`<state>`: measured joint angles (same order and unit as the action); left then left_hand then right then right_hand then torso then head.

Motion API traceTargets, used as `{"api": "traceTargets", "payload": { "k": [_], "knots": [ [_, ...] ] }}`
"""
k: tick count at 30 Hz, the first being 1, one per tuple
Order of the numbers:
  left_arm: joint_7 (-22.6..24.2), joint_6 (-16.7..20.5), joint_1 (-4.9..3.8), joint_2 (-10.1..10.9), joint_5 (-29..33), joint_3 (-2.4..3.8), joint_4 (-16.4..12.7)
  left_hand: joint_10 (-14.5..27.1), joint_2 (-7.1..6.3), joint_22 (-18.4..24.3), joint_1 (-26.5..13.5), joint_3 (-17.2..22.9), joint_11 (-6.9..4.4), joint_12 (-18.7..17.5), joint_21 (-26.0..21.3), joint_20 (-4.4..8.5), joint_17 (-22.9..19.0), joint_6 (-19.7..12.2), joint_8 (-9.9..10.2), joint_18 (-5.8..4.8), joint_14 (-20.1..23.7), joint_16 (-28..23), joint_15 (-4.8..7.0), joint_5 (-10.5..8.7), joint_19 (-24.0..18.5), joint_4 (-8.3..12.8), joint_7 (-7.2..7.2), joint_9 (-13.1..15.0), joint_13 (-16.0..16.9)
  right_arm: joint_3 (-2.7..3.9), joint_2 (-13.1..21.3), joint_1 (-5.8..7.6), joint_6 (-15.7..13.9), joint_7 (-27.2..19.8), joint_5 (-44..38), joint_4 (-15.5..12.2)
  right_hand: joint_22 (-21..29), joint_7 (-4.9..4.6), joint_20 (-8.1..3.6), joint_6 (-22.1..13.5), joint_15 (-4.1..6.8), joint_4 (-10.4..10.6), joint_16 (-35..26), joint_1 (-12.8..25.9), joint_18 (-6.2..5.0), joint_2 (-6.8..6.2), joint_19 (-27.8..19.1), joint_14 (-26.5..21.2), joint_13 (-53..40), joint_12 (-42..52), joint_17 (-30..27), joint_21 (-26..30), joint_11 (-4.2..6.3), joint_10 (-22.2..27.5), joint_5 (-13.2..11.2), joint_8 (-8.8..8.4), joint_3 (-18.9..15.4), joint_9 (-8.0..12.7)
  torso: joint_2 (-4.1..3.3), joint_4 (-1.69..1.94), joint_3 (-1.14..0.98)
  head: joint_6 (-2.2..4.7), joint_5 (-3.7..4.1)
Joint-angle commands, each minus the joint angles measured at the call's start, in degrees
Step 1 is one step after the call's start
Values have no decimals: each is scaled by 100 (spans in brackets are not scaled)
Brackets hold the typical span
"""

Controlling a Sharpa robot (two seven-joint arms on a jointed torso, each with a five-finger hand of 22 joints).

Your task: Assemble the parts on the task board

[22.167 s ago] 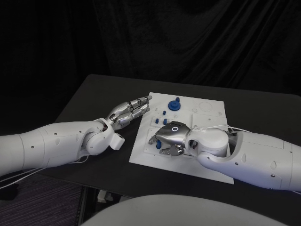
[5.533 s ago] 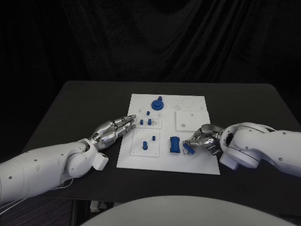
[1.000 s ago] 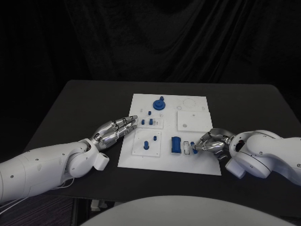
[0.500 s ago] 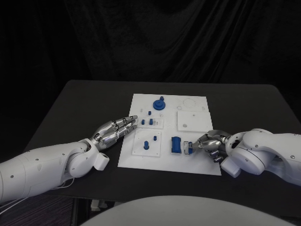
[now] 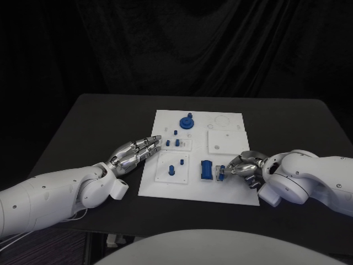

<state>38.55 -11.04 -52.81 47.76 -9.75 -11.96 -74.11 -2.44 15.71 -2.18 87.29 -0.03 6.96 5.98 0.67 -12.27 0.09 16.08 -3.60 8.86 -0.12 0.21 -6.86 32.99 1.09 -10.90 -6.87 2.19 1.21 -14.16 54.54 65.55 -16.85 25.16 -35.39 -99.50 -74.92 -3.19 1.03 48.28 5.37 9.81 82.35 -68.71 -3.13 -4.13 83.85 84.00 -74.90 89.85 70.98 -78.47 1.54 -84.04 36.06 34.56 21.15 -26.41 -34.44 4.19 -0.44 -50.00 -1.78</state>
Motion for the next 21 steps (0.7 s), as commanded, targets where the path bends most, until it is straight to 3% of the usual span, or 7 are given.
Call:
{"api": "traceTargets", "payload": {
  "k": [1, 7, 21],
  "knots": [
    [-136, -73, 36, -30, -27, -21, -11, 16, -12, -4, -68, 26, 6, 2, 23, -44, -9, 5, -32, 60, 12, -21, -42, 32, 18, -1, -47, 7, 6, -1, -24, 4, 220, 60, -636, -4, -1146, 12, 5, -43, -27, -5, 2, 17, 39, 55, 224, 292, -1510, 15, -14, 37, -18, -596, -51, -20, -49, 17, 0, -2, -1, 0, -13],
    [-148, -83, 36, -34, -27, -21, -5, 16, -12, -4, -68, 26, 6, 2, 23, -44, -9, 5, -32, 60, 12, -21, -42, 32, 18, -1, -47, 7, 6, -1, -59, 2, 319, 94, -1103, 10, -1137, 3, 14, -67, -35, -8, -5, 43, 32, 42, 210, 288, -1510, 15, -33, 65, -27, -596, -144, -29, -120, 8, 0, 0, 0, 0, -21],
    [-155, -97, 40, -47, -27, -21, 6, 18, -10, -5, -71, 35, 7, 1, 23, -46, -9, 4, -32, 60, 12, -21, -45, 29, 19, 0, -50, 6, 6, -1, -97, -2, 435, 158, -1359, 33, -1118, -14, 43, -81, -56, 175, -29, 219, 18, 114, 180, 275, -1510, 15, -106, 108, -47, -596, -1110, -102, -449, 6, 0, 1, 0, 0, -32]
  ]
}}
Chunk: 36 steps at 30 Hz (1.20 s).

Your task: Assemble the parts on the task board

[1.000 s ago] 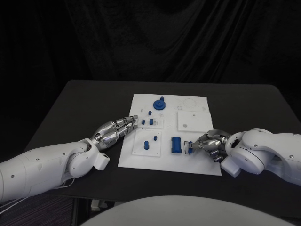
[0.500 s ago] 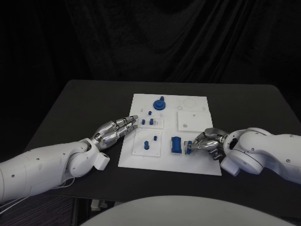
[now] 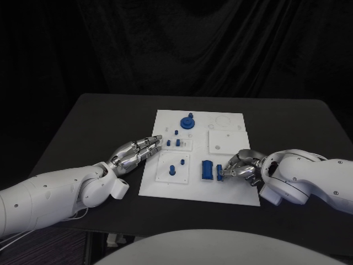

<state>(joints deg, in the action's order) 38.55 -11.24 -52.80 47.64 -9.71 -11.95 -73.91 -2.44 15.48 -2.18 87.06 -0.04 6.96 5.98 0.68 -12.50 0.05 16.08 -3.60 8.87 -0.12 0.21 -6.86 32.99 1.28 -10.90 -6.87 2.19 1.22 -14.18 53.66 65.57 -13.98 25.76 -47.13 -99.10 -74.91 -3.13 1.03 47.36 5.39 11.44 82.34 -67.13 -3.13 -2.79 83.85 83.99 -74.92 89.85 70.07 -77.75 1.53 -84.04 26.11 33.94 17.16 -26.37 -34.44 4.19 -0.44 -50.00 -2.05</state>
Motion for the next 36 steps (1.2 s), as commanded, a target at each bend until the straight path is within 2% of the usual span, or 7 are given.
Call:
{"api": "traceTargets", "payload": {
  "k": [1, 11, 16, 20, 28, 32, 36],
  "knots": [
    [-155, -77, 39, -36, -30, -22, -13, 18, 13, -5, -48, 35, 7, 1, 23, -23, -5, 4, -32, 59, 12, -21, -45, 29, -1, 0, -50, 6, 5, 1, -10, -4, 150, 99, -186, -6, -1120, -25, 45, 13, -61, 43, -28, 90, 19, -22, 181, 277, -1508, 15, -16, 32, -52, -596, -216, -48, -90, 3, 0, 0, -1, 0, -7],
    [-161, -76, 43, -37, -30, -22, -6, 18, 13, -5, -48, 35, 7, 1, 23, -23, -5, 4, -32, 59, 12, -21, -45, 29, -1, 0, -50, 6, 5, 1, 8, -4, 122, 87, -193, -17, -1113, -32, 53, 29, -68, 149, -35, 158, 14, -14, 171, 272, -1508, 15, -41, 51, -59, -596, -618, -76, -258, 6, 0, 0, 0, 0, -12],
    [-156, -69, 44, -31, -30, -22, -8, 18, 13, -5, -48, 35, 7, 1, 23, -23, -5, 4, -32, 59, 12, -21, -45, 29, -1, 0, -50, 6, 5, 1, 73, -4, -70, -33, -341, -74, -1109, -26, 54, 59, -67, 185, -30, 175, 11, -7, 166, 275, -1508, 15, -33, 63, -56, -596, -732, -62, -317, -5, 0, 0, 0, 0, -20],
    [-152, -60, 44, -19, -30, -22, -12, 18, 13, -5, -48, 35, 7, 1, 23, -23, -5, 4, -32, 59, 12, -21, -45, 29, -1, 0, -50, 6, 5, 1, 198, -4, -387, -253, -750, -205, -1117, -14, 50, 64, -60, 199, -12, 172, 17, -47, 176, 283, -1508, 15, 2, 34, -47, -596, -845, 12, -404, -47, 0, 0, 0, 0, -41],
    [-137, -40, 45, -2, -30, -22, -17, 16, 12, -4, -57, 57, 9, 7, 23, -27, -5, 11, -35, 59, 12, -21, -49, 26, 0, 4, -55, 7, 7, 1, 509, -2, -1198, -931, -1825, -521, -1142, 30, 27, 93, -33, 358, 43, 199, 34, -137, 207, 302, -1508, 15, 101, -50, -11, -596, -1413, 225, -681, -161, 1, -1, 0, 0, -36],
    [-116, -20, 46, 2, -30, -22, -21, 15, 12, -3, -58, 60, 9, 9, 23, -27, -5, 16, -36, 60, 12, -21, -47, 28, -1, 5, -56, 8, 7, 0, 584, -2, -1414, -1373, -2290, -547, -1135, 37, 16, 25, -22, 300, 37, -66, 29, -139, 196, 294, -1508, 15, 82, -27, -2, -596, -1354, 249, -663, -178, 1, 0, -1, 0, -30],
    [-88, 8, 46, 8, -30, -22, -28, 14, 9, -2, -58, 63, 9, 10, 22, -25, -5, 21, -38, 60, 12, -21, -45, 31, -1, 7, -58, 9, 7, 0, 601, -2, -1428, -1688, -2648, -513, -1126, -14, 30, -130, -48, 283, 38, -348, 25, -140, 179, 289, -1508, 15, 88, 3, -40, -596, -1221, 116, -618, -80, 4, -1, 0, 0, -43]
  ]
}}
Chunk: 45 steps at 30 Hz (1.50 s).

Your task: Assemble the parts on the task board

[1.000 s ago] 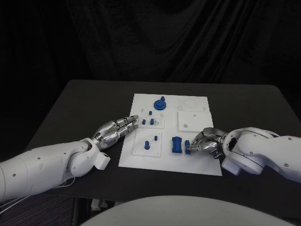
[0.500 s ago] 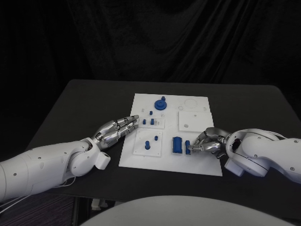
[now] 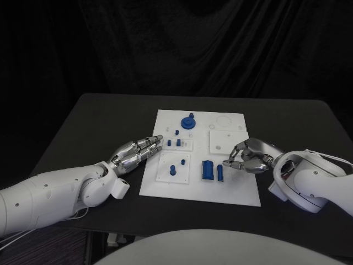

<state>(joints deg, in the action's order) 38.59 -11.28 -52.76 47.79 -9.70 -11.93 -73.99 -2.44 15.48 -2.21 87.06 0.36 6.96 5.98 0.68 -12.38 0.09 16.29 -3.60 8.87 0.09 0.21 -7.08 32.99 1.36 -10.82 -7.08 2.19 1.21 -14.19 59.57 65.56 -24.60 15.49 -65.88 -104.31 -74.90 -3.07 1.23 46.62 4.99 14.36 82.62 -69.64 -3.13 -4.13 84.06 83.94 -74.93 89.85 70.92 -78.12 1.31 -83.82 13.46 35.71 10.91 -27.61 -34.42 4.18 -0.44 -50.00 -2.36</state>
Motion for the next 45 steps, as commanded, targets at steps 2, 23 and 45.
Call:
{"api": "traceTargets", "payload": {
  "k": [2, 23, 45],
  "knots": [
    [-69, 36, 42, -2, -32, -24, -24, 12, 6, 1, -59, 27, 8, 13, 22, -34, -9, 4, -40, 61, -9, -21, -20, 33, -9, 1, -38, 9, 8, 0, 6, -4, -348, -780, -935, 40, -1128, -32, 18, -86, -17, -19, 18, -202, 26, 2, 158, 297, -1507, 15, 21, 37, -27, -618, 73, -112, 34, 89, 1, 0, -2, 0, -10],
    [1100, 1060, 16, 435, -421, -21, -579, -223, -412, 71, -149, -63, -115, 261, -7, 449, -9, 454, -193, -182, -9, -21, 213, 329, -50, -32, 12, 51, 48, -3, -9, -169, -245, -983, -1728, 275, -1147, -248, 100, -342, -88, 197, 48, -596, 37, -97, 171, 297, -1089, -244, 69, -21, -97, -397, -29, -1740, -75, 1327, 12, -3, -8, 0, -15],
    [1384, 1414, -153, 605, -556, -21, -927, -295, -458, 82, -72, -84, -147, 298, -11, 574, -9, 652, -234, -256, -9, -21, 265, 487, -54, -71, 14, 59, 51, -4, -79, -237, -74, -901, -1742, 334, -1154, -211, 74, -320, -60, 209, 60, -625, 42, -82, 180, 304, -1113, -227, 96, -42, -64, -416, -56, -1934, -124, 1507, -3, 1, -3, 0, 1]
  ]
}}
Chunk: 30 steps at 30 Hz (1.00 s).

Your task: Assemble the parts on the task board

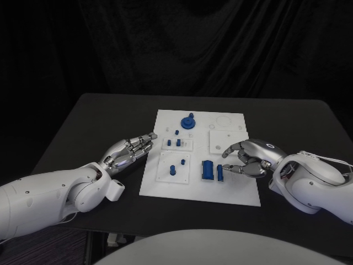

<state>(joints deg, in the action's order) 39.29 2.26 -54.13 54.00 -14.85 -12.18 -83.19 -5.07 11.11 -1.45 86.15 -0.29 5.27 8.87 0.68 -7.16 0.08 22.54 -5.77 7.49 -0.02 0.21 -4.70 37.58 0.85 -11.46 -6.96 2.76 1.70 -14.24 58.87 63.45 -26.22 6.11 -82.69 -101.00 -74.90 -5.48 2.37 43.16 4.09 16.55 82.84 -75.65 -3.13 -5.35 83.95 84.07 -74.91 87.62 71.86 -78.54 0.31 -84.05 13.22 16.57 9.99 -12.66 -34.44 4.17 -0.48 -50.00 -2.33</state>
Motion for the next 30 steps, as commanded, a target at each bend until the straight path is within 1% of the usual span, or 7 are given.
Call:
{"api": "traceTargets", "payload": {
  "k": [1, 6, 9, 14, 30],
  "knots": [
    [1310, 51, -17, -25, -42, 4, 2, -32, -21, 6, 19, -19, 21, 10, -10, 52, -8, 26, -18, -118, 2, -21, 27, 28, -4, -7, 2, 2, 3, 1, -17, -34, 103, 43, -61, 7, -1155, 34, -42, 17, 33, -9, 37, -19, 43, 45, 192, 291, -1114, -4, 2, -5, 40, -395, -36, -44, -39, 30, 0, 1, 1, 0, -3],
    [1273, -18, -17, -78, -43, 4, 72, -17, -4, 6, 43, -1, 26, -11, -10, 51, -8, -12, 1, -130, 2, -21, 15, 30, -3, -7, 2, -6, -1, 1, -50, -79, 155, 59, -61, 13, -1156, 50, -48, 2, 41, -10, 39, -10, 44, 59, 194, 292, -1120, -1, 4, -9, 50, -399, -42, -104, -51, 76, -1, 2, 2, 0, 6],
    [1241, -68, -15, -116, -43, 4, 123, -5, 11, 6, 62, 17, 36, -27, -10, 47, -8, -30, 12, -139, 2, -21, 2, 25, -3, -5, -5, -9, -3, 1, -70, -104, 187, 69, -61, 25, -1155, 56, -51, -2, 44, -9, 40, -6, 43, 66, 193, 293, -1123, 1, 8, -6, 55, -401, -43, -123, -55, 91, 0, 0, -1, 0, 9],
    [1157, -166, -12, -161, -43, 3, 192, 20, 36, 5, 114, 68, 63, -61, -8, 23, -8, -61, 34, -156, 2, -21, -34, 19, 0, 15, -29, -14, -8, 2, -101, -155, 228, 79, -61, 57, -1155, 58, -53, -5, 46, -8, 39, -3, 42, 70, 193, 292, -1121, 0, 4, -4, 58, -401, -45, -134, -57, 99, -1, 2, 3, 0, 15],
    [1002, -299, -6, -188, -43, 3, 268, 44, 49, 1, 163, 129, 100, -93, -6, -24, -8, -108, 60, -161, 2, -21, -83, 18, 4, 52, -57, -18, -11, 2, -138, -327, 437, 230, -62, 120, -1144, 74, -64, 2, 60, -3, 18, 24, 34, 97, 180, 282, -1089, -20, -47, 31, 72, -386, -58, -188, -73, 145, 0, 3, 3, 0, -12]
  ]
}}
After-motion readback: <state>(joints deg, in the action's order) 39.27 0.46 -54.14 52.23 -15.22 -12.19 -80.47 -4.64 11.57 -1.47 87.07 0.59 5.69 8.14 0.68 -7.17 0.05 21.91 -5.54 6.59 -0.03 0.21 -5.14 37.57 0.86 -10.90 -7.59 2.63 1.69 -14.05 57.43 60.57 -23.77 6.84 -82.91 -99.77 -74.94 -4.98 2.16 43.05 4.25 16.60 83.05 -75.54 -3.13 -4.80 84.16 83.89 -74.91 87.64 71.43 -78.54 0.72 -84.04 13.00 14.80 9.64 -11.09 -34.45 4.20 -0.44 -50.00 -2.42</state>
